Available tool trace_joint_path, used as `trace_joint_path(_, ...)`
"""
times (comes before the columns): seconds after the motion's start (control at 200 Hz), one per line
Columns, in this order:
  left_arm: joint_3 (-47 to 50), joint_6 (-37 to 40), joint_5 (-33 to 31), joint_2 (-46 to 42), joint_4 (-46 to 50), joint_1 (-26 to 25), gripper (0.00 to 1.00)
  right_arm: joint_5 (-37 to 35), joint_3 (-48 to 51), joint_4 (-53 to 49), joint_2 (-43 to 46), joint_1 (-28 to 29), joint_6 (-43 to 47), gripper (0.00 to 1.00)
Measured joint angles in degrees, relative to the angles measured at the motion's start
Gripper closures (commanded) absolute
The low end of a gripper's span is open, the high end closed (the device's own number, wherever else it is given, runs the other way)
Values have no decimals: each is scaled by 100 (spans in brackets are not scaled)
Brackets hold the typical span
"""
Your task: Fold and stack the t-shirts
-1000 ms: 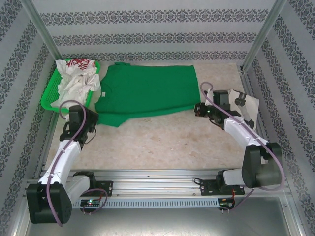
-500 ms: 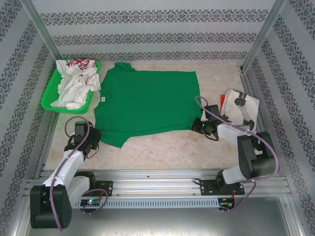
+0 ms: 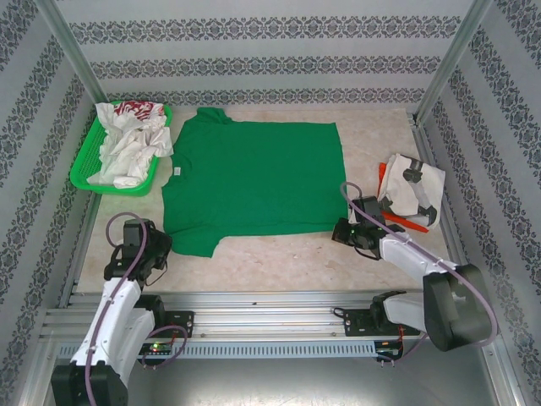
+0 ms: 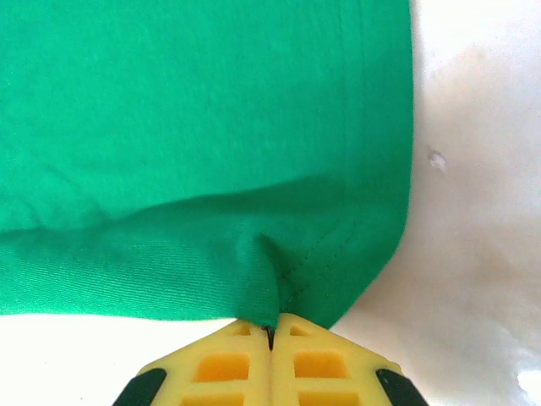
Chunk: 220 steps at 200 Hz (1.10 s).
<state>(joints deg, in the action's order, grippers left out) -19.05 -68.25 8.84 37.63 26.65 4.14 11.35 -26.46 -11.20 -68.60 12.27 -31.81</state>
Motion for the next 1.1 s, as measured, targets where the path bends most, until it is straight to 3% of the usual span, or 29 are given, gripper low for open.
trace_joint_path(0.05, 42, -2, 22, -11, 28, 0, 84, -33, 13, -68, 55, 0, -2, 100)
trace_joint_path(0.155, 28, -4, 70, 85, 87, 0, 40, -83, 13, -92, 74, 0, 0, 100)
trace_joint_path(0.245, -129, 22, 11, 170, 450, 0, 17, -120, 4, -146, 66, 0, 2, 100)
trace_joint_path(0.28, -236, 52, -48, 157, 656, 0, 14, -131, -4, -153, 55, 0, 2, 100)
trace_joint_path(0.36, -553, 74, -197, 68, 1084, 0, 14, -144, -17, -166, 22, 0, 2, 100)
trace_joint_path(0.565, -826, 57, -92, 164, 1344, 0, 32, -146, -111, -186, -127, 0, 2, 100)
trace_joint_path(1.099, -1602, -127, -348, 2697, 1274, -2, 54, -144, -289, -136, -505, 0, 22, 100)
